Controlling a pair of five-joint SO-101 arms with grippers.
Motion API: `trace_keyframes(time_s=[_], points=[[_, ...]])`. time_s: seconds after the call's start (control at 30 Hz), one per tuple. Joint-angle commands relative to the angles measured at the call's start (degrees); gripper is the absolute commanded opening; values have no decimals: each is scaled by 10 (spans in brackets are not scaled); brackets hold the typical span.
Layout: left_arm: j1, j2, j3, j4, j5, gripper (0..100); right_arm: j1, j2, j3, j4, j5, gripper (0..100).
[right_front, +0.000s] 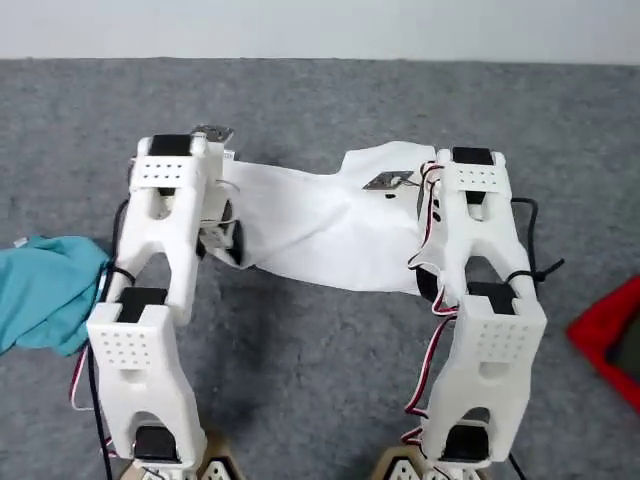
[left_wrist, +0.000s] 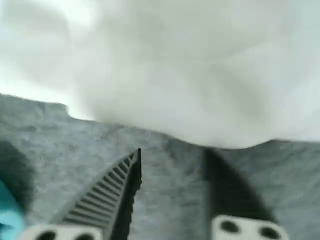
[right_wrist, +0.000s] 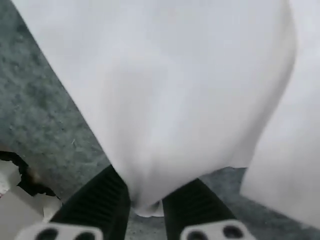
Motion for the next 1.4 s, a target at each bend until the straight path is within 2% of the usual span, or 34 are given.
trace_keyframes(time_s=[0.0, 0.13, 0.27, 0.4, 0.57, 0.67, 0.77, 0.93, 1.17, 1.37], points=[[-11, -28, -29, -10, 149, 294, 3, -36, -2, 1, 6, 9], [-40, 21, -31, -47, 248, 294, 5, -36, -2, 2, 6, 9], [-69, 79, -44, -84, 285, 257, 7, -36, -2, 2, 6, 9], [-74, 126, -100, -69, 250, 167, 7, -36, -2, 2, 6, 9], [-69, 171, -222, -4, 182, 10, 3, -36, -2, 3, 6, 9], [-69, 187, -287, 30, 161, 13, -2, -36, -2, 3, 6, 9], [-69, 183, -284, 29, 105, 12, -10, -37, -2, 21, 7, 9], [-74, 149, -173, 29, 9, 12, -7, -51, 16, 44, 47, 9], [-75, 23, 54, 27, -141, 12, 29, -148, 168, 42, 137, 9], [-76, -85, 219, 26, -207, 12, 64, -261, 294, 42, 193, 9]])
